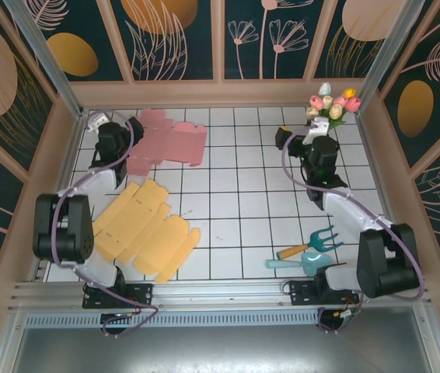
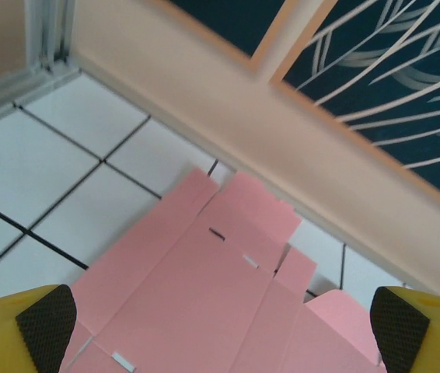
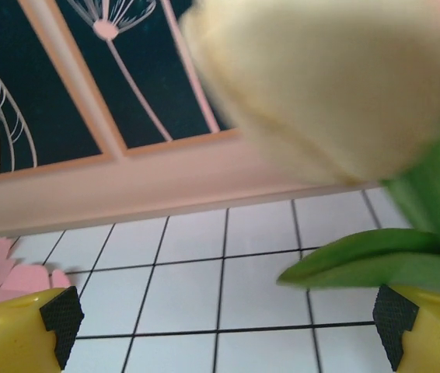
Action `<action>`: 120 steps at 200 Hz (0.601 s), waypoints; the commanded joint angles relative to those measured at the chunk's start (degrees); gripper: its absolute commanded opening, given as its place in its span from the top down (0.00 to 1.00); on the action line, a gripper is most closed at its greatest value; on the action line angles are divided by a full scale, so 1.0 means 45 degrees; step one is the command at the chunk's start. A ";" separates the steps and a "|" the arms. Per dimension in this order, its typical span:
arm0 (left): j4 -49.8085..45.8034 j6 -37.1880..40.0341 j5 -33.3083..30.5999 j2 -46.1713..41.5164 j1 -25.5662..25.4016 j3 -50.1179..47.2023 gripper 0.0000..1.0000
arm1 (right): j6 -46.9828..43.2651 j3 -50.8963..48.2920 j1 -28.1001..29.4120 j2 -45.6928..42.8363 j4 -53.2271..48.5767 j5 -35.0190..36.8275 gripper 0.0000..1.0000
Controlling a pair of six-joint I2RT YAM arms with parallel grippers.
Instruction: Fold the paper box
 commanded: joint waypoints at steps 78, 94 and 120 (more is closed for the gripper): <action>-0.2911 -0.6262 0.0901 0.1963 -0.2081 0.1278 0.02 | -0.1256 0.3876 0.2665 0.4153 -0.1697 -0.1481 0.03; -0.3913 -0.7567 0.0972 0.2434 -0.2387 0.1865 0.05 | -0.1228 0.3792 0.2705 0.4312 -0.1577 -0.1286 0.03; -0.3503 -0.9267 0.1188 0.2786 -0.3094 0.1817 0.10 | -0.1158 0.3515 0.2704 0.4389 -0.1454 -0.0960 0.03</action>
